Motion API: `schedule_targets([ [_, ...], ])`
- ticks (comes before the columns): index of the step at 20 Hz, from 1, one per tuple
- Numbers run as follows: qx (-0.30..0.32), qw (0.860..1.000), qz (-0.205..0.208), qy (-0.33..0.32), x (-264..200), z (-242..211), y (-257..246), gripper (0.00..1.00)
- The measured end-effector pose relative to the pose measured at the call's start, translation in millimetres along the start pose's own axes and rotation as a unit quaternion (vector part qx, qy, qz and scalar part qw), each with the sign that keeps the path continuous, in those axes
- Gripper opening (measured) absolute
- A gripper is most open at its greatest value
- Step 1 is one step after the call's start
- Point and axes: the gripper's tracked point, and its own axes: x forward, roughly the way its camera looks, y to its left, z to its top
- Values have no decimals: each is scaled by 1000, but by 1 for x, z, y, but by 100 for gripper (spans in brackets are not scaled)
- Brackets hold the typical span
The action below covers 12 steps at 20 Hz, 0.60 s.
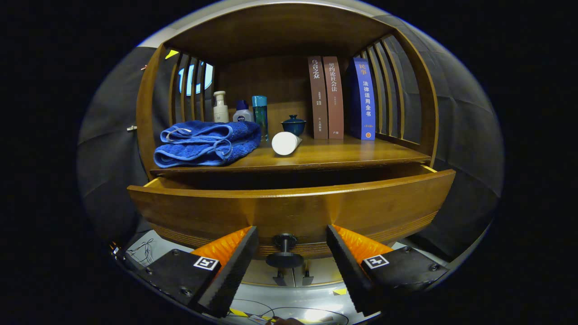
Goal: Pull open the drawer, take out the items inside it, and place them on the countertop above the cabinet.
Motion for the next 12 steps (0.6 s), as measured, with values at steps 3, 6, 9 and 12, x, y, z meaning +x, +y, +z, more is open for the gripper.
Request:
schedule_targets([
  [3,1,1000,1,1,18,5,0,100],
  [6,4,1000,1,0,29,9,1,100],
  [9,5,1000,-1,0,36,11,2,100],
  [12,-1,1000,-5,-2,38,12,1,100],
])
